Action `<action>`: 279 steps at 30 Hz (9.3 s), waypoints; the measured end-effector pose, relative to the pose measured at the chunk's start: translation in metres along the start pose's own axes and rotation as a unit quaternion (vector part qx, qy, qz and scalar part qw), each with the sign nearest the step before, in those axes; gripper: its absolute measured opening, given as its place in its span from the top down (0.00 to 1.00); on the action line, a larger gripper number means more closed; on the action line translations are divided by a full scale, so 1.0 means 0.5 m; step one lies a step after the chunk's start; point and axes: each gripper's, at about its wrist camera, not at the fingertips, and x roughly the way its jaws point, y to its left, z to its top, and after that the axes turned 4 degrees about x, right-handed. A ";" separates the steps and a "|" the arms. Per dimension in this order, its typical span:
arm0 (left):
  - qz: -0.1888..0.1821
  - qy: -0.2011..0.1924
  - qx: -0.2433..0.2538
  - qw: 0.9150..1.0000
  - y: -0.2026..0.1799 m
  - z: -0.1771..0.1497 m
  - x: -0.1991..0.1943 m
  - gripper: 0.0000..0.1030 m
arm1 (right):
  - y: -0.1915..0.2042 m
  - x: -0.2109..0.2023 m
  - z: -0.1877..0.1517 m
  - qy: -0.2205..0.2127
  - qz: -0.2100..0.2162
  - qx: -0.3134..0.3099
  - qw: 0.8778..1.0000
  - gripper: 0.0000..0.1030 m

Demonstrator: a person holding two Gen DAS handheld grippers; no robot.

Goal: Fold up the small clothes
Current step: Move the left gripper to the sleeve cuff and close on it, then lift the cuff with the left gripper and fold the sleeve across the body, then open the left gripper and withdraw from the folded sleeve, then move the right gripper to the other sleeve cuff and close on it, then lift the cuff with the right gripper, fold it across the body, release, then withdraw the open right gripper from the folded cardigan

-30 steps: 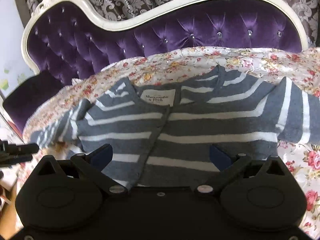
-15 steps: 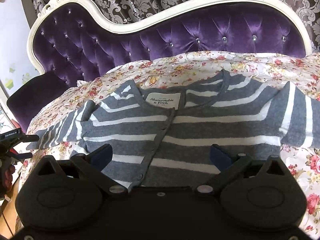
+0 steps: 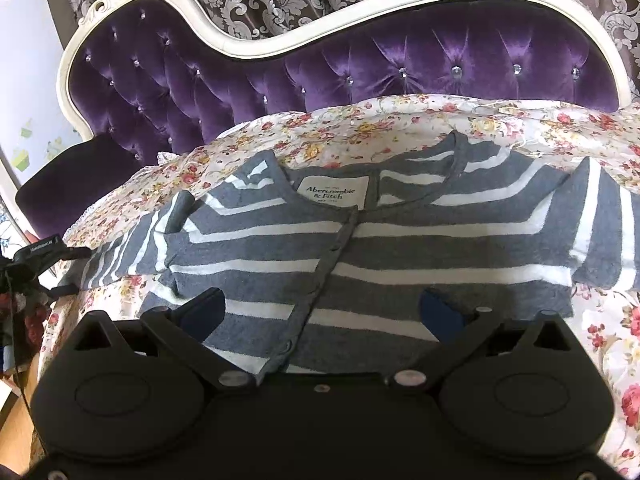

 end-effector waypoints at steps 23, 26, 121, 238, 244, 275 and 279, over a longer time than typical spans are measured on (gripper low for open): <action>-0.016 -0.111 0.124 0.986 -0.223 0.071 -0.152 0.90 | -0.002 -0.023 0.006 -0.001 0.023 0.018 1.000 0.01; -0.049 -0.120 0.167 0.977 -0.317 0.065 -0.181 0.90 | -0.010 -0.031 0.011 -0.005 0.023 0.028 0.999 0.01; -0.077 0.130 0.295 0.943 -0.383 -0.242 -0.016 0.08 | 0.051 0.127 0.081 -0.030 -0.236 -0.122 0.963 0.01; -0.072 0.050 0.197 0.976 -0.336 -0.149 -0.106 0.03 | 0.156 0.151 0.117 0.063 0.157 -0.020 0.985 0.45; -0.072 0.047 0.205 0.975 -0.344 -0.158 -0.096 0.03 | 0.076 0.102 0.130 0.008 0.124 -0.005 0.992 0.29; -0.051 -0.010 0.295 0.954 -0.418 -0.196 -0.019 0.03 | -0.182 0.044 0.047 0.011 -0.121 -0.017 0.992 0.19; -0.015 0.035 0.288 0.957 -0.405 -0.191 0.023 0.02 | -0.181 0.046 0.049 0.014 -0.123 -0.017 0.992 0.17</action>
